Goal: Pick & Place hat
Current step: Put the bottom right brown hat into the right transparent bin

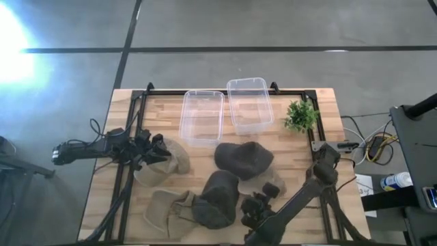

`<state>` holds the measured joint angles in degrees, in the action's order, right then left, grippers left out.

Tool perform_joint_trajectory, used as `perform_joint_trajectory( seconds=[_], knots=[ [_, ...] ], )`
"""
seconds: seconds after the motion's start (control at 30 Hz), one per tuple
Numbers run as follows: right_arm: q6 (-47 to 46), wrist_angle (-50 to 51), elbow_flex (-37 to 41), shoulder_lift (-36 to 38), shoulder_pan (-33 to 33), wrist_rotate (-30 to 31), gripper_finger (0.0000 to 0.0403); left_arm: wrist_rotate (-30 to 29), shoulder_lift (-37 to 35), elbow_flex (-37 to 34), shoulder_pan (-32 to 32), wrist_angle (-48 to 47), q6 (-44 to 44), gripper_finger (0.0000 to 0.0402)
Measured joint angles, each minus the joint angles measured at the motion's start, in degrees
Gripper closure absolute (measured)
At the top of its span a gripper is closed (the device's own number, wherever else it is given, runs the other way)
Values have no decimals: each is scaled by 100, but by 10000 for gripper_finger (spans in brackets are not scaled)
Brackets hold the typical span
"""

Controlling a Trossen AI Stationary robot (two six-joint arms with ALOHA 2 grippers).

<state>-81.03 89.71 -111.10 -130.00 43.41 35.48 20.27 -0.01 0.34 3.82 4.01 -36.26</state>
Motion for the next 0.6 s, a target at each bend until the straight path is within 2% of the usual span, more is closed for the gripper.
perform_joint_trajectory(
  seconds=[0.2, 0.27, 0.33, 0.47, 0.53, 0.6],
  knots=[
    [-588, -32, 10, 1159, -5, 168, 388, 0, 0, 0, 0, 0, 0, 262],
    [-911, -28, 49, 1607, -19, 503, 388, 0, 0, 0, -1, 0, -1, 262],
    [-1157, -31, 89, 2064, -28, 1137, 388, 0, 0, 0, 1, 0, 1, 262],
    [-1308, -32, 124, 2914, -142, 2810, 388, 0, 0, 0, 1, 0, 1, 262],
    [-1152, -35, 130, 3301, -305, 3553, 388, 0, 0, 0, -1, 0, -1, 262],
    [-769, -37, 129, 3645, -555, 3955, 388, 0, 0, 0, -1, 0, 1, 262]
  ],
)
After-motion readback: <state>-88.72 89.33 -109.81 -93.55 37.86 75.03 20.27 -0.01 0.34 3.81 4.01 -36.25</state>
